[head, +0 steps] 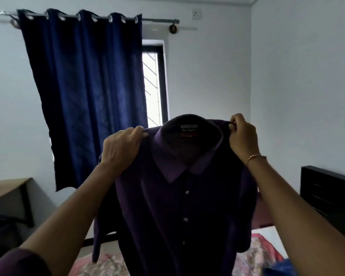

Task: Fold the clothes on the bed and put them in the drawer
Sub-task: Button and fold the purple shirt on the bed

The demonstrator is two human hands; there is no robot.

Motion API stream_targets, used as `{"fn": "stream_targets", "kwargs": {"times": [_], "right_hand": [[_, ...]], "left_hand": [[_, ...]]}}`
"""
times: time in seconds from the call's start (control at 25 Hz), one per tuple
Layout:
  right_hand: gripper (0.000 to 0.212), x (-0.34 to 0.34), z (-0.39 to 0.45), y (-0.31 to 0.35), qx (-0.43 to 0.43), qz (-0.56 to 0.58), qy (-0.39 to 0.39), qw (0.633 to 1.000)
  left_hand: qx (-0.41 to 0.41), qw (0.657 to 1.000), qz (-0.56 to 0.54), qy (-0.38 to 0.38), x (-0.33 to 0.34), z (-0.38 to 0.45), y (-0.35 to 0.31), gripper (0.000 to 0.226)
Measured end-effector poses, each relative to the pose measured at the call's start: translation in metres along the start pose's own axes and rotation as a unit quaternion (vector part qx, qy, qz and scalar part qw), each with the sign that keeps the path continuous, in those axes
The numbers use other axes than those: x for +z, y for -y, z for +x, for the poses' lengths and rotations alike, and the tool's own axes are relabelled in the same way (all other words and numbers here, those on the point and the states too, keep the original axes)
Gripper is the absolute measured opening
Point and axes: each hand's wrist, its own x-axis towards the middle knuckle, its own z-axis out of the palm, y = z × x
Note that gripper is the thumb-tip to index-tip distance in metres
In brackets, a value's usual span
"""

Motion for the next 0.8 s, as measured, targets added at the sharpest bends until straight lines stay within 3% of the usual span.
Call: {"fn": "stream_targets", "kwargs": {"times": [0.12,0.2,0.24,0.28,0.32,0.36,0.4,0.44,0.48,0.56,0.64,0.68,0.72,0.8], "right_hand": [[0.016,0.003,0.000,0.044,-0.032,-0.072,-0.007,0.997],[0.017,-0.001,-0.013,0.081,-0.024,-0.142,-0.035,0.989],[0.020,-0.004,-0.021,0.098,-0.007,-0.150,-0.050,0.987],[0.023,-0.007,-0.028,0.115,0.015,-0.132,-0.061,0.989],[0.024,-0.009,-0.033,0.130,0.036,-0.101,-0.067,0.992],[0.024,-0.011,-0.038,0.146,0.044,-0.063,-0.057,0.995],[0.022,-0.012,-0.041,0.160,0.043,-0.013,-0.030,0.999],[0.018,-0.012,-0.045,0.177,0.043,0.053,0.010,0.998],[0.013,-0.011,-0.053,0.199,0.057,0.137,0.057,0.987],[0.015,-0.009,-0.064,0.232,0.119,0.300,0.139,0.936],[0.015,-0.007,-0.084,0.255,0.177,0.414,0.210,0.868],[0.020,-0.005,-0.093,0.263,0.191,0.441,0.237,0.844],[0.024,-0.004,-0.101,0.270,0.197,0.453,0.250,0.833],[0.023,-0.005,-0.111,0.280,0.177,0.475,0.256,0.823]], "left_hand": [[0.038,0.998,0.039,0.039,-0.039,-0.002,0.039,0.062],[-0.033,0.999,-0.018,0.020,-0.070,-0.004,0.044,0.055],[-0.083,0.991,-0.100,0.028,-0.087,-0.005,0.046,0.050],[-0.128,0.957,-0.248,0.073,-0.106,-0.005,0.049,0.045],[-0.149,0.877,-0.431,0.150,-0.128,-0.006,0.052,0.041],[-0.127,0.768,-0.580,0.242,-0.151,-0.010,0.056,0.038],[-0.070,0.689,-0.650,0.313,-0.170,-0.014,0.058,0.035],[-0.003,0.648,-0.667,0.368,-0.183,-0.017,0.061,0.034],[0.048,0.649,-0.649,0.393,-0.193,-0.022,0.066,0.037],[0.046,0.741,-0.567,0.357,-0.190,-0.023,0.066,0.044],[-0.002,0.829,-0.509,0.231,-0.187,-0.030,0.063,0.035],[-0.026,0.845,-0.506,0.172,-0.185,-0.035,0.060,0.027],[-0.057,0.828,-0.538,0.149,-0.184,-0.041,0.060,0.018],[-0.119,0.728,-0.647,0.196,-0.185,-0.053,0.057,0.016]]}}
